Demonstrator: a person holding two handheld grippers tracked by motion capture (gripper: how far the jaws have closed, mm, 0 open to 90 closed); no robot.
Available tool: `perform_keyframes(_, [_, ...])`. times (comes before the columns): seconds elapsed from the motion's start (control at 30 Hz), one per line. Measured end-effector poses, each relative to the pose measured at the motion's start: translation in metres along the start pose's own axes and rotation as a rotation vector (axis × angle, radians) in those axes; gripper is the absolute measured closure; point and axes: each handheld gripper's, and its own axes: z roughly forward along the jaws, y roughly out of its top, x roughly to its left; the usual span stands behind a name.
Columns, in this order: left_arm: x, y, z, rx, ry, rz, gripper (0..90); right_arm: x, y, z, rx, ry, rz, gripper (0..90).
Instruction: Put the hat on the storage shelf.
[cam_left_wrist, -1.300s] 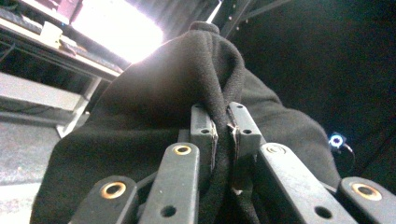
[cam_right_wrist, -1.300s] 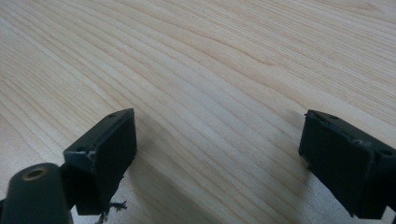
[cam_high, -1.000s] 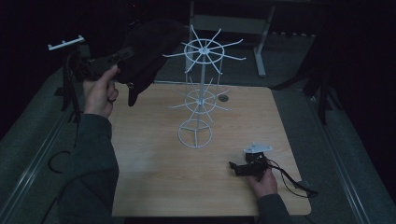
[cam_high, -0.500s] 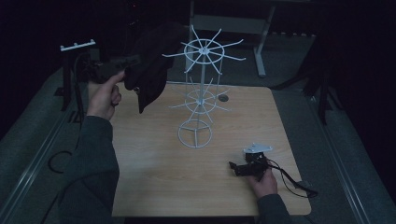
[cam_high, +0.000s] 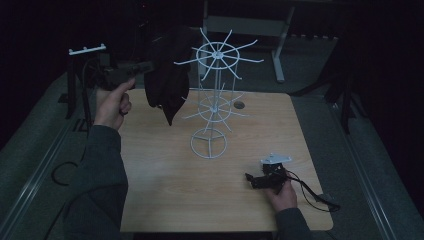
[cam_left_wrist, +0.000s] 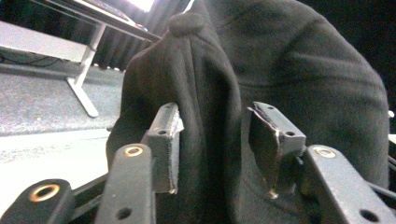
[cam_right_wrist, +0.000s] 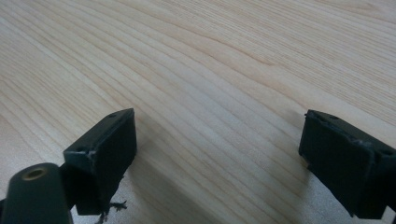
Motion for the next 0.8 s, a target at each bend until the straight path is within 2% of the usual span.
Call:
perform_keyframes(0.17, [-0.001,0.001,-0.001,-0.005,0.014,0.0,48.8,0.0,0.0,0.0,-0.001,0.0,-0.002,10.9])
perform_keyframes(0.27, [-0.001,0.002,-0.005,-0.034,-0.005,-0.008,48.8,0.0,0.0,0.0,-0.001,0.0,-0.002,10.9])
perform_keyframes(0.5, [-0.002,0.004,-0.011,-0.04,0.017,0.005,48.3,0.0,0.0,0.0,-0.001,0.0,-0.002,10.9])
perform_keyframes(0.8, [-0.003,0.002,-0.012,-0.019,0.082,0.033,47.9,0.0,0.0,0.0,-0.001,0.0,-0.003,10.9])
